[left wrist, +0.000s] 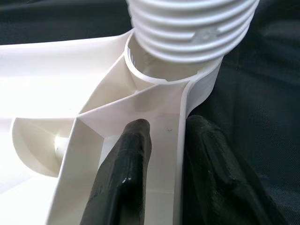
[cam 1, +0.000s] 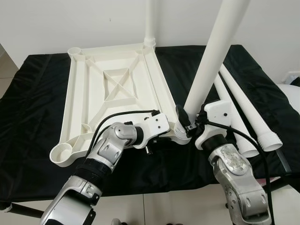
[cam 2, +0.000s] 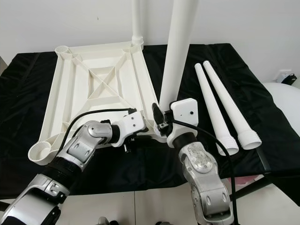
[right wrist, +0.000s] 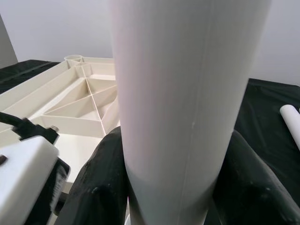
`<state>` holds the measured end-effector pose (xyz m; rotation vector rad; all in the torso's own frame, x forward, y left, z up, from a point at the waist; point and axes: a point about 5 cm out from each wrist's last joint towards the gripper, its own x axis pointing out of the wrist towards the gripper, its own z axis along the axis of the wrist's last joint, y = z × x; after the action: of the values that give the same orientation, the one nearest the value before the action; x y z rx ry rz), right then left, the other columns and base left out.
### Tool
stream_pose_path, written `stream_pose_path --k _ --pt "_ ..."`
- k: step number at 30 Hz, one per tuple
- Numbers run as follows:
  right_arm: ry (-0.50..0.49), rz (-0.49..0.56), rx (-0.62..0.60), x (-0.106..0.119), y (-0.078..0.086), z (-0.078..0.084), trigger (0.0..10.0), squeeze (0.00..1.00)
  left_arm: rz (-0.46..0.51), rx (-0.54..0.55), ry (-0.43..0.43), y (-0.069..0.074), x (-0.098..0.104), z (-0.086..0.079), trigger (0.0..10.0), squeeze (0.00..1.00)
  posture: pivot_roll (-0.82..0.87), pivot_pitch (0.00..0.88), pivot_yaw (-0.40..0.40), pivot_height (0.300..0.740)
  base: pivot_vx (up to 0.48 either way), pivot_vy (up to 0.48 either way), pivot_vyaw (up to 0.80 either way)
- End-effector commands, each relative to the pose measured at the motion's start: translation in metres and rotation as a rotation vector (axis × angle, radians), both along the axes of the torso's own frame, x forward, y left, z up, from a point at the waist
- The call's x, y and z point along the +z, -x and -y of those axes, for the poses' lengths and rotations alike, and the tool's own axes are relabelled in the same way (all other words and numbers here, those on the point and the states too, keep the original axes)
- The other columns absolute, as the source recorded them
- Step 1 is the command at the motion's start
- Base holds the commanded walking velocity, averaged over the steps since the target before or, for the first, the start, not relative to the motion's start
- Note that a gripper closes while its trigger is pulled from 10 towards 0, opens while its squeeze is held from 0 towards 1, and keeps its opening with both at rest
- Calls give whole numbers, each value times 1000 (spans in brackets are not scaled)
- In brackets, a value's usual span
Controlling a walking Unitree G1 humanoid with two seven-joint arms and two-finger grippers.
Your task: Building children table
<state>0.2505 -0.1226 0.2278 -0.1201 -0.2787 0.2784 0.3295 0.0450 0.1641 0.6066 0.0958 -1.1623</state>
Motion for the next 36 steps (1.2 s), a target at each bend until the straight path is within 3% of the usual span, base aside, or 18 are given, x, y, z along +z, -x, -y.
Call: stream_pose_path --k 1,2,7,9,17,23,27,31,33,36 --pt "-5 12 -5 3 3 2 10000 0 -44 66 -3 -1 -10 -13 10000 0 -58 161 56 740 0 0 0" --pt "-10 18 2 4 2 1 10000 0 -50 32 -25 2 -14 -18 0 0 -59 153 55 740 0 0 0" --pt "-13 22 7 5 1 0 10000 0 -54 7 -41 5 -17 -22 0 0 -59 153 55 740 0 0 0" --pt "-26 38 48 9 -2 -5 10000 0 -37 -85 -119 15 -19 -42 0 0 -47 141 53 740 0 0 0" --pt "-49 46 101 13 -3 -12 10000 0 59 -140 -289 21 -12 -78 0 0 -26 130 44 740 0 0 0" --pt "-52 53 118 15 -5 -16 10000 0 32 -67 -253 22 -8 -89 0 0 -25 126 54 740 0 0 0" --pt "-58 49 128 14 -3 -18 10000 0 -34 34 -148 28 -3 -100 0 0 -27 127 56 740 0 0 0" --pt "-60 45 135 13 -2 -19 10000 0 -49 58 -131 32 -3 -104 0 0 -27 130 54 740 0 0 0" --pt "-65 36 156 11 -1 -22 10000 0 -62 97 -125 40 -4 -114 0 0 -12 133 44 740 0 0 0" --pt "-68 34 172 11 -2 -24 10000 0 -74 174 -91 39 -3 -120 0 0 -5 133 39 740 0 0 0"
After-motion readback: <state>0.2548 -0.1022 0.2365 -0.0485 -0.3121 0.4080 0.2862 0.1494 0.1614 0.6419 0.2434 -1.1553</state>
